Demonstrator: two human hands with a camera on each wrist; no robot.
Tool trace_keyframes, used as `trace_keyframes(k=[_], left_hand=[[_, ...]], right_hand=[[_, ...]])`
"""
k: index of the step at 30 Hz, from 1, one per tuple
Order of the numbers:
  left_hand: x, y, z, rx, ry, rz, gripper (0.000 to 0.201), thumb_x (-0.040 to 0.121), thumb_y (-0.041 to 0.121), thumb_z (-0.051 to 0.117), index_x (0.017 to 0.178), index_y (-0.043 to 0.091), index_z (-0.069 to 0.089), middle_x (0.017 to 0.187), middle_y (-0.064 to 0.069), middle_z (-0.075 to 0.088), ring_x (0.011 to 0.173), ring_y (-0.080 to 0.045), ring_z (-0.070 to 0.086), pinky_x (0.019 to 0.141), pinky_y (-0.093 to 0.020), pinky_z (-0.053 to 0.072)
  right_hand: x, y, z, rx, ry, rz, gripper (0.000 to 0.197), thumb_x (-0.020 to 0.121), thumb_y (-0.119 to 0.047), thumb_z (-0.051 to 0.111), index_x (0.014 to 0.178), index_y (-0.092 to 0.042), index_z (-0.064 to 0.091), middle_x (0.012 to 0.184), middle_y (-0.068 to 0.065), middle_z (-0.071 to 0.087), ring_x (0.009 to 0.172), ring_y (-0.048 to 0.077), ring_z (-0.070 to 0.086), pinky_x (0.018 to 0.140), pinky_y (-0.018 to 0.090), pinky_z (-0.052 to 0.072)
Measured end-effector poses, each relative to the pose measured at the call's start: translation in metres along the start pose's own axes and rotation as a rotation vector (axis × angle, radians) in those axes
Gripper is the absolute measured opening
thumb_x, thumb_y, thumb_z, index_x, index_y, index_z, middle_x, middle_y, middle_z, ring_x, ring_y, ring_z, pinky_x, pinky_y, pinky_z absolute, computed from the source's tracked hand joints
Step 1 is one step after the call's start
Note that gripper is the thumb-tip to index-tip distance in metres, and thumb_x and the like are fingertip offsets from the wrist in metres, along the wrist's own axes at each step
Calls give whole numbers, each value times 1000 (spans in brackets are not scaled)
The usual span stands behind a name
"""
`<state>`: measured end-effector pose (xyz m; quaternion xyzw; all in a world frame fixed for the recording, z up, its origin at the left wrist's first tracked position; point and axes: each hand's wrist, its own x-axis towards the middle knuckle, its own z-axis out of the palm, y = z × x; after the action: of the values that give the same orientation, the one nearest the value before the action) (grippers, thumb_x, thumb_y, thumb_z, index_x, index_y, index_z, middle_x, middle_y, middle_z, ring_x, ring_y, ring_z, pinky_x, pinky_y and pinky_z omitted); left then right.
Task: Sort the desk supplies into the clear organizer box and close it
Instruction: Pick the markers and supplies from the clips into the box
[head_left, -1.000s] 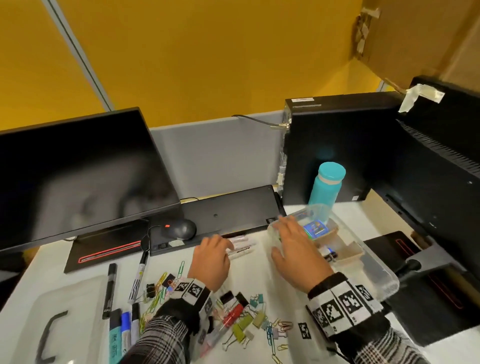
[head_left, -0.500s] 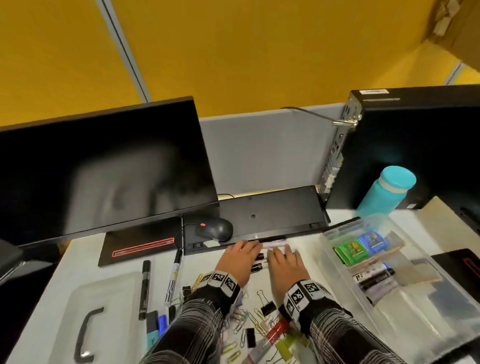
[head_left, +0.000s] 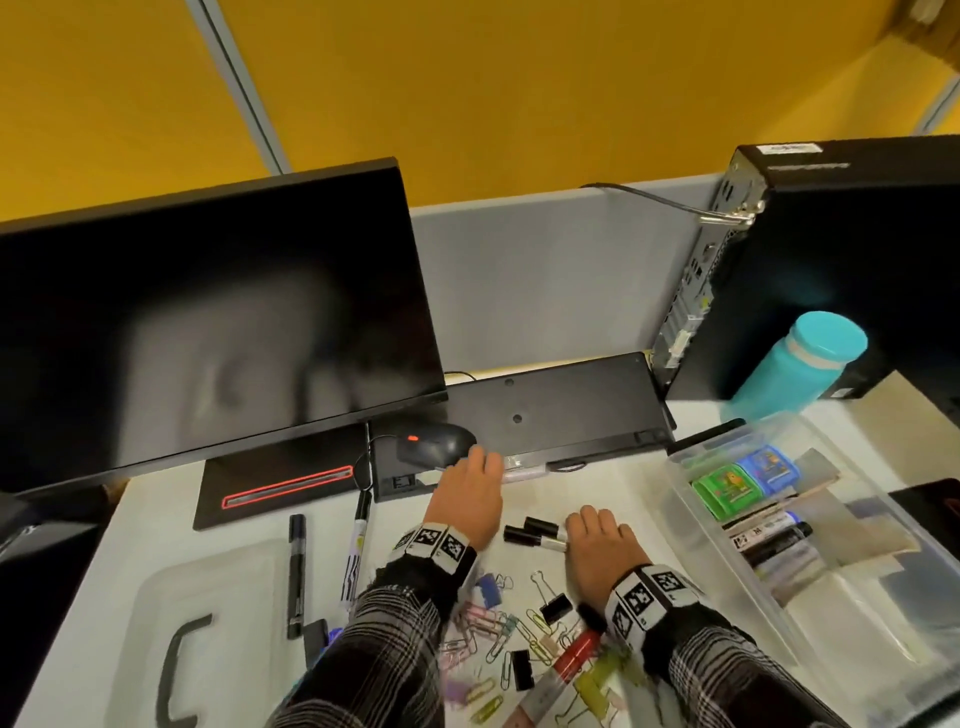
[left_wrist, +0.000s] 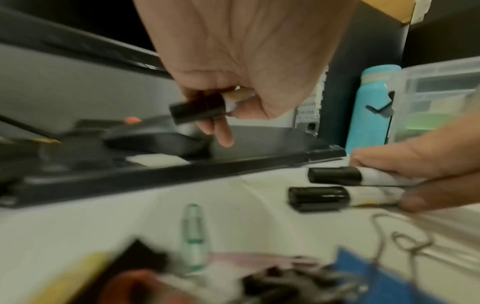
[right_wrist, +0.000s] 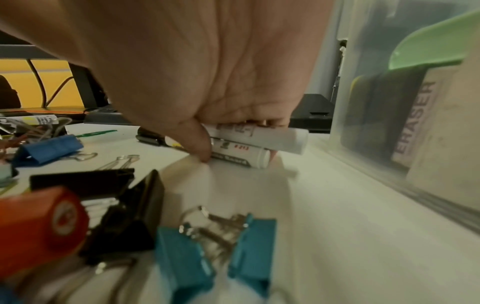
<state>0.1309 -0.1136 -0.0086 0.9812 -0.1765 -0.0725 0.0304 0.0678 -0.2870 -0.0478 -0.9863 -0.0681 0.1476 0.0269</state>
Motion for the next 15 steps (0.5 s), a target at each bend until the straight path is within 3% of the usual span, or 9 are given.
trace_keyframes(k=[4, 8, 12, 15], left_hand=[[-34, -63, -19, 124, 10, -4, 32, 91, 14, 46, 124, 16, 45, 128, -5, 45, 112, -24, 49, 94, -35, 38], [-67, -119, -20, 240, -152, 15, 43, 89, 14, 55, 130, 23, 45, 136, -3, 40, 123, -23, 39, 100, -34, 36], [-81, -137, 1, 217, -209, 53, 48, 85, 7, 59, 126, 27, 48, 134, 1, 38, 121, -20, 38, 101, -31, 40], [-84, -138, 9, 181, -170, 81, 44, 81, 7, 64, 119, 26, 53, 129, 2, 38, 117, -19, 43, 97, -31, 45]], right_hand=[[-6, -3, -7, -11, 2, -12, 33, 91, -15, 36, 124, -15, 41, 123, 5, 46, 110, 24, 46, 91, 34, 39], [-13, -12, -15, 15, -73, 45, 35, 92, -16, 37, 127, -16, 36, 128, 5, 42, 113, 23, 44, 93, 34, 41], [-18, -22, -34, 43, -123, 92, 36, 91, -14, 39, 127, -14, 35, 127, 7, 49, 114, 25, 48, 93, 35, 39], [-26, -27, -53, 150, -106, 78, 33, 91, -9, 36, 124, -13, 34, 114, 9, 59, 102, 29, 56, 83, 36, 40]])
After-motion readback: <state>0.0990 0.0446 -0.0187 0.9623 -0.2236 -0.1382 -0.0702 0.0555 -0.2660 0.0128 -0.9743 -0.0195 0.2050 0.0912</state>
